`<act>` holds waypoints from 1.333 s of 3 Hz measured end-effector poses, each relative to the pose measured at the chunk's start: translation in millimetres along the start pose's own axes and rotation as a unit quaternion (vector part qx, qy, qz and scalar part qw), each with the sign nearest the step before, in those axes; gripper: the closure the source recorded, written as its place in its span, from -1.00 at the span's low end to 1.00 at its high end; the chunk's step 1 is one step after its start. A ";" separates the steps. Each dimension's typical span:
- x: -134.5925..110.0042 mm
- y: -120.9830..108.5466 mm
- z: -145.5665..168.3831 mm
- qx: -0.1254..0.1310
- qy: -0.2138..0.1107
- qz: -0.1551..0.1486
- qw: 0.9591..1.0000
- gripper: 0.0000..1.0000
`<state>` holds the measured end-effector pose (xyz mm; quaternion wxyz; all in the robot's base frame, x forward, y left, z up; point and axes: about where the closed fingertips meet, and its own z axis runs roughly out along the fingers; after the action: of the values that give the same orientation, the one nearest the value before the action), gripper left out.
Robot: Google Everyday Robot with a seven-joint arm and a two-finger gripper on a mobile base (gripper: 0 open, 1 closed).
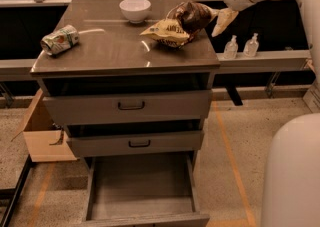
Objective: Place brown chip bag into bottom drawer
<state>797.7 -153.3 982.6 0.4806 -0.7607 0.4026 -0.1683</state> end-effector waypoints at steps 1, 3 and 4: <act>-10.5 1.4 29.1 -0.010 -0.018 -0.017 1.000 -1.00; -18.0 2.3 79.3 -0.027 -0.030 -0.035 0.999 -1.00; -20.1 10.0 93.4 -0.042 -0.035 -0.039 0.998 -1.00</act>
Offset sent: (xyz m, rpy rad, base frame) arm 0.0568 0.0625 -0.0270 -0.0566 -0.0076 0.1082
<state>840.8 -84.1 931.6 0.4552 -0.8006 0.3626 -0.1430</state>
